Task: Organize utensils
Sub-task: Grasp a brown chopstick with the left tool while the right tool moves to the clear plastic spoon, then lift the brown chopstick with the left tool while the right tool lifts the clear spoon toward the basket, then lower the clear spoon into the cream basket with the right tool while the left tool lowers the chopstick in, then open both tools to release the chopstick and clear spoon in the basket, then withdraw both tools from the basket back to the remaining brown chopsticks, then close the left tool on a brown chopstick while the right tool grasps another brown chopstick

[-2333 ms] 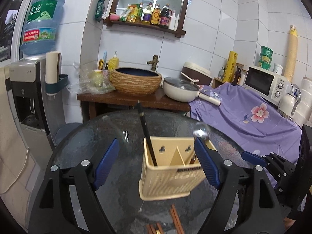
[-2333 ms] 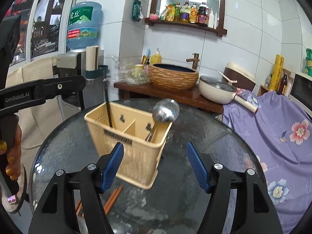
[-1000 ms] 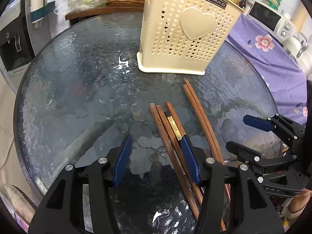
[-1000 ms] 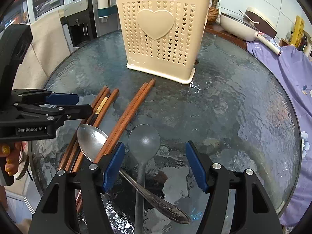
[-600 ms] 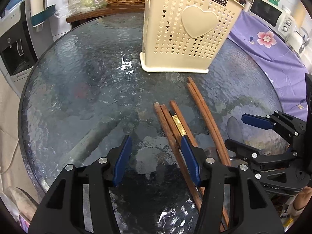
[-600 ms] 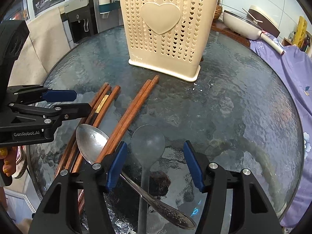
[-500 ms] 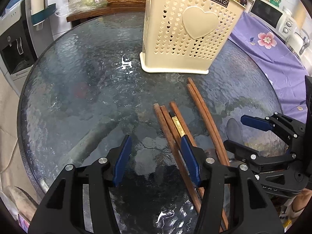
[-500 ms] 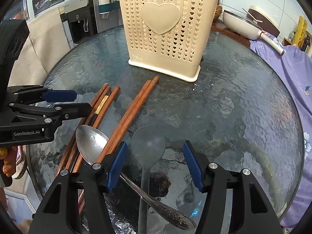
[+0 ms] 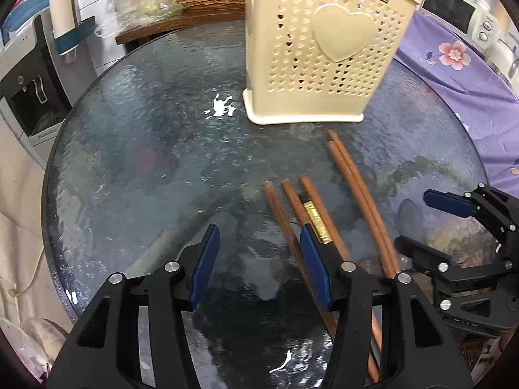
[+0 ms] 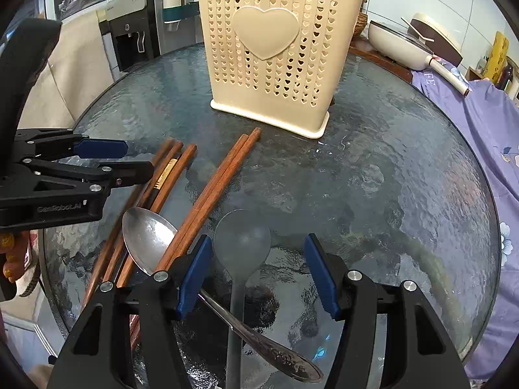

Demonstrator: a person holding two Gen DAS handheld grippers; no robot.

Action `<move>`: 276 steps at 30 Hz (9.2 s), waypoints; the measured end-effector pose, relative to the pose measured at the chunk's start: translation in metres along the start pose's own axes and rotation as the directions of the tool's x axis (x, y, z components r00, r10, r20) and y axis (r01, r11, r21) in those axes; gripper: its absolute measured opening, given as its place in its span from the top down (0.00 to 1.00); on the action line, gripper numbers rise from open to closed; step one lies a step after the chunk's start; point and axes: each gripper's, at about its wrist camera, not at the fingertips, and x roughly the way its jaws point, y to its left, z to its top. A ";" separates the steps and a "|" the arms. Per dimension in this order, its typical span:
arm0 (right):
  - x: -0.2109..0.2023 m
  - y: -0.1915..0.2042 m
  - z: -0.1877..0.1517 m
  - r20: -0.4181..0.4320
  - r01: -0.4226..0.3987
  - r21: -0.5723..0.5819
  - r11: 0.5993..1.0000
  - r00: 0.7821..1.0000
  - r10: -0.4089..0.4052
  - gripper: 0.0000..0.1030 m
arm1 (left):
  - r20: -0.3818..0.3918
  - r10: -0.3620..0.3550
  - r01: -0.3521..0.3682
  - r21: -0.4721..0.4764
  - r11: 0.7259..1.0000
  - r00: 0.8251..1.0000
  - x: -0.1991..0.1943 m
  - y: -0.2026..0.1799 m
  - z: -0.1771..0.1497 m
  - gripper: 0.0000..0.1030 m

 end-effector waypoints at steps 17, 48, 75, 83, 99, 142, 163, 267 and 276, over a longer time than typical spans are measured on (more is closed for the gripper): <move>0.003 0.003 0.005 -0.029 -0.001 0.012 1.000 1.000 0.001 0.61 | -0.019 0.006 -0.005 0.039 0.999 1.000 0.006 -0.011 0.008 0.68; 0.005 -0.001 0.010 -0.048 -0.026 0.036 0.999 0.998 0.028 0.66 | -0.041 -0.037 0.038 0.007 0.999 0.998 0.016 -0.031 0.022 0.91; -0.029 -0.018 0.032 0.184 -0.071 0.078 0.994 0.981 0.056 0.66 | 0.179 -0.139 0.148 -0.043 0.988 0.974 -0.044 -0.018 0.049 0.93; -0.048 -0.017 0.040 0.247 -0.067 0.068 0.995 0.968 0.049 0.66 | 0.242 -0.141 0.150 -0.016 0.989 0.960 -0.070 -0.023 0.059 0.93; -0.084 -0.023 0.058 0.360 -0.116 0.074 0.991 0.929 0.081 0.66 | 0.353 -0.177 0.188 0.005 0.982 0.919 -0.118 -0.021 0.068 0.93; -0.166 -0.064 0.201 0.622 -0.148 0.121 0.982 0.782 0.041 0.66 | 0.652 -0.170 0.163 0.071 0.984 0.739 -0.279 -0.014 0.193 0.93; -0.085 -0.071 0.187 0.623 -0.007 0.153 0.988 0.777 -0.091 0.66 | 0.598 -0.060 0.118 -0.059 0.991 0.799 -0.179 0.010 0.210 0.93; 0.028 -0.021 0.046 -0.061 0.020 0.184 0.983 0.998 -0.009 0.77 | -0.015 -0.020 0.022 0.086 0.996 1.000 0.015 -0.033 0.022 0.72; 0.030 -0.027 0.049 -0.067 0.016 0.229 0.973 0.998 -0.001 0.85 | -0.017 -0.015 0.017 0.110 0.994 1.000 0.020 -0.043 0.027 0.75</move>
